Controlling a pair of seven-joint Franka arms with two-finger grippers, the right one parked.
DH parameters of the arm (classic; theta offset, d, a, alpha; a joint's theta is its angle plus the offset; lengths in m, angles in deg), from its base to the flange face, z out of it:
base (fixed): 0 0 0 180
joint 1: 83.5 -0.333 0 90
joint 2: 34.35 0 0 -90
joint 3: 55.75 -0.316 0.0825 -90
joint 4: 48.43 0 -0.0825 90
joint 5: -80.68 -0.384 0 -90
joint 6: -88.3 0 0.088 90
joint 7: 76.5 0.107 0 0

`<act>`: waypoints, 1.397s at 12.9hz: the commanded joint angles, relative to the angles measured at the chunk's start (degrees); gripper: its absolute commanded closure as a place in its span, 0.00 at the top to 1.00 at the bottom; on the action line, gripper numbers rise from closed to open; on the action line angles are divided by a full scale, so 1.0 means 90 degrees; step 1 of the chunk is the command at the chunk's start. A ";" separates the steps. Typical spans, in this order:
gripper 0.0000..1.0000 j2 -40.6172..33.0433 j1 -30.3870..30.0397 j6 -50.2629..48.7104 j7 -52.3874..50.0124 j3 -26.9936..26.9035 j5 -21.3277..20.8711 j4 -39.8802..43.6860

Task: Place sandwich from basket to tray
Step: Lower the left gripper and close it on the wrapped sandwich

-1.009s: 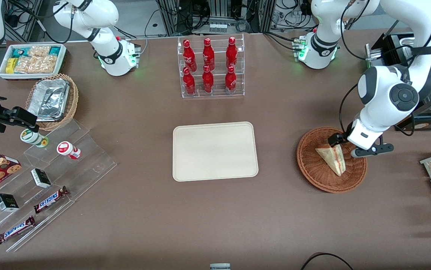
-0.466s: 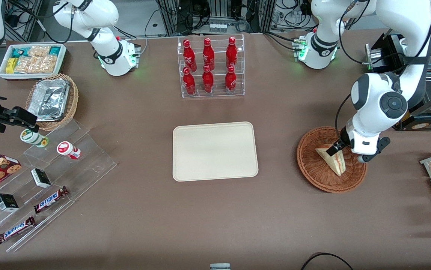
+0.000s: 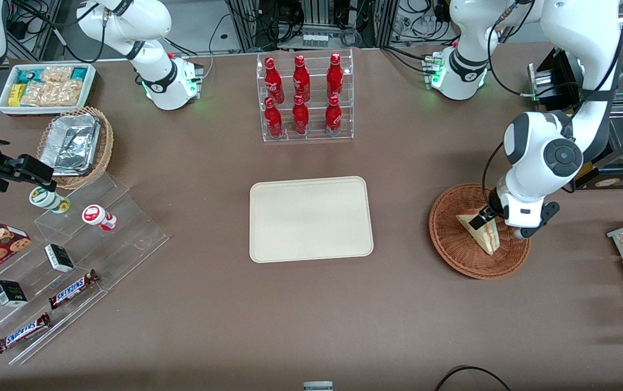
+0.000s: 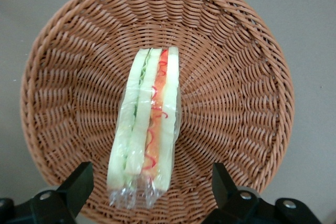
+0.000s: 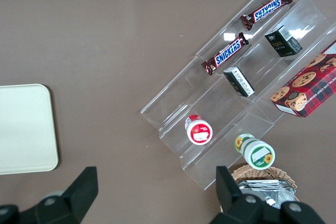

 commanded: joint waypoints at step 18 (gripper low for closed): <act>0.00 0.0070 0.0313 -0.2260 0.1497 0.0445 -0.0599 0.1114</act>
